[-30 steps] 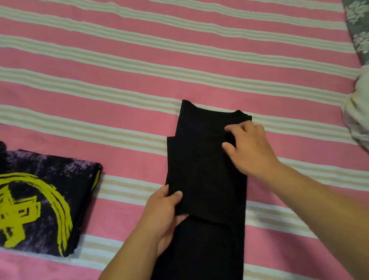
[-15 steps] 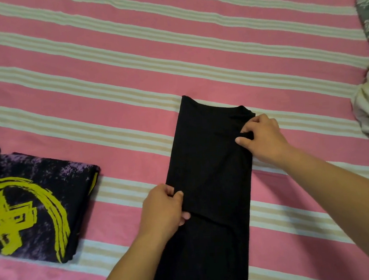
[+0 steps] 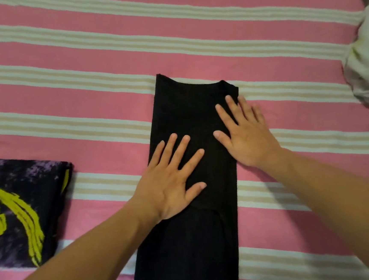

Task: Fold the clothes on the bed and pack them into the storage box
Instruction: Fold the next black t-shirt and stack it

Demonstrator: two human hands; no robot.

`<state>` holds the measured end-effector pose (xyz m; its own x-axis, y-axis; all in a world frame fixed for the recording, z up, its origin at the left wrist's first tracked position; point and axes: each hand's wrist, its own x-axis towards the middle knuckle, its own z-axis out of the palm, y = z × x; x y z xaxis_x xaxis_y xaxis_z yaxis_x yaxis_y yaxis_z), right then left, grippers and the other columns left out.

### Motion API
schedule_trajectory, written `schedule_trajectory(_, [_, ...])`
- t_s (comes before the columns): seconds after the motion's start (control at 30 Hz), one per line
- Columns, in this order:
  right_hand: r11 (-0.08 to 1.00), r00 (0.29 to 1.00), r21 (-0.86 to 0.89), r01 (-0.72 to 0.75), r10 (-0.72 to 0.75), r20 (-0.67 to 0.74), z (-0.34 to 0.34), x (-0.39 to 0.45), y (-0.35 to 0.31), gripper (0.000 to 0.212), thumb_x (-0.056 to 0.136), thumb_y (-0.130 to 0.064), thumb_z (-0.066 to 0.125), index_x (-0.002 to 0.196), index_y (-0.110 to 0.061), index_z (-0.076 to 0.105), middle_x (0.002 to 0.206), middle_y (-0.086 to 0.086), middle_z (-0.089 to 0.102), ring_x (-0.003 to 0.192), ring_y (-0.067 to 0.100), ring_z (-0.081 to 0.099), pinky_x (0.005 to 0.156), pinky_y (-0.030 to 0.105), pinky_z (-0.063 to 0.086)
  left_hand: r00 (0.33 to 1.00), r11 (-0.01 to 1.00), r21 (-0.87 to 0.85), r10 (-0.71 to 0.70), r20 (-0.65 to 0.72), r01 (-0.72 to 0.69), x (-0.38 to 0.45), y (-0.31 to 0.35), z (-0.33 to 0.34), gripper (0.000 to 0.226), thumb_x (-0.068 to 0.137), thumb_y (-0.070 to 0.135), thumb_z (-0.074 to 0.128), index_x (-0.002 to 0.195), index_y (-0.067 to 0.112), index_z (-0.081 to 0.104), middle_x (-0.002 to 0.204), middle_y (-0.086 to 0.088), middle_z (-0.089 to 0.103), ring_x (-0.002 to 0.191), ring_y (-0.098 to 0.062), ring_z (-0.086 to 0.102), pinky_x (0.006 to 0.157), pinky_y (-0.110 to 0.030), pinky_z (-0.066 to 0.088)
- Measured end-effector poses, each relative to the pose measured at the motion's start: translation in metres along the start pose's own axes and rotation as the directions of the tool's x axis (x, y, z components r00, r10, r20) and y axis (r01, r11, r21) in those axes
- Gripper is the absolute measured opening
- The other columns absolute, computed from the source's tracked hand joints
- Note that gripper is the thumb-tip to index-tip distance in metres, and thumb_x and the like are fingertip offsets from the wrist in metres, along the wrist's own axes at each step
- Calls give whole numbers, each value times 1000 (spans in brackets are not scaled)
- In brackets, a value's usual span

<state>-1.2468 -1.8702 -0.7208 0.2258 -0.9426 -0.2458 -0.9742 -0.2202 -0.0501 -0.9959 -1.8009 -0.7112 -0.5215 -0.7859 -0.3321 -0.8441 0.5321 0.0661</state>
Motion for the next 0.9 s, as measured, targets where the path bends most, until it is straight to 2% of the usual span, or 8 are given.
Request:
schedule_trajectory(0.13, [991, 998, 116, -65, 67, -10, -14, 14, 1, 72, 99, -66, 15, 159, -33, -8, 167, 3, -15, 153, 29, -13, 124, 51, 0, 995, 1000, -27, 12, 97, -10, 6, 5, -23, 77, 94, 76, 9, 160, 39, -6, 169, -8, -15, 154, -33, -19, 125, -50, -2])
schedule_trajectory(0.23, [708, 915, 641, -298, 402, -19, -40, 25, 4, 75, 100, -46, 50, 159, -24, 10, 164, 8, 14, 149, 29, 22, 121, 43, 23, 953, 928, -345, -222, -205, 141, 32, -15, -59, 64, 96, 60, 42, 152, 29, 39, 153, -9, 36, 140, -32, 34, 115, -45, 30])
schedule_trajectory(0.33, [249, 784, 855, -455, 568, 252, -57, 39, 17, 37, 95, -45, 58, 124, -23, 56, 119, 3, 61, 105, 19, 61, 100, 43, 49, 768, 541, -764, -634, -95, 353, 75, -59, -77, 52, 95, 45, 61, 138, 16, 50, 132, -8, 55, 117, -26, 55, 97, -41, 47])
schedule_trajectory(0.4, [230, 790, 842, -488, 526, 315, -59, 45, 20, 27, 93, -38, 65, 101, -12, 66, 92, 2, 66, 82, 17, 62, 85, 41, 54, 764, 171, -886, -592, 258, 432, 92, -77, -82, 49, 93, 51, 65, 124, 14, 57, 122, -2, 64, 109, -20, 61, 87, -34, 46])
schedule_trajectory(0.47, [176, 803, 849, -499, 464, 375, -57, 53, 17, 24, 90, -30, 73, 99, -9, 68, 93, -1, 71, 81, 14, 65, 73, 30, 53, 782, -3, -892, -479, 399, 453, 103, -86, -81, 48, 89, 53, 71, 116, 13, 66, 116, 0, 70, 105, -17, 64, 86, -32, 47])
schedule_trajectory(0.63, [-37, 775, 858, -512, 411, 480, -75, 55, -1, 26, 92, -16, 72, 115, -8, 65, 93, -6, 66, 72, 4, 59, 44, 14, 43, 797, -121, -906, -440, 415, 405, 102, -94, -96, 13, 97, 27, 66, 100, 16, 69, 108, -1, 71, 82, -12, 65, 71, -27, 55])
schedule_trajectory(0.73, [-125, 875, 927, -353, 308, 374, -92, 25, -4, 27, 94, -7, 67, 120, -10, 68, 105, 0, 75, 90, 13, 72, 63, 17, 55, 865, -158, -946, -383, 324, 284, 69, -88, -110, 10, 101, 22, 60, 108, 18, 66, 114, -2, 72, 98, -16, 66, 84, -30, 51])
schedule_trajectory(0.9, [159, 952, 982, -105, 303, 52, -119, -66, -16, 16, 84, -1, 74, 95, -11, 68, 92, -4, 71, 86, 9, 67, 79, 19, 49, 916, -78, -988, -372, 150, 131, -26, -67, -126, 23, 93, 4, 65, 107, 22, 66, 102, 6, 71, 99, -9, 65, 92, -29, 43])
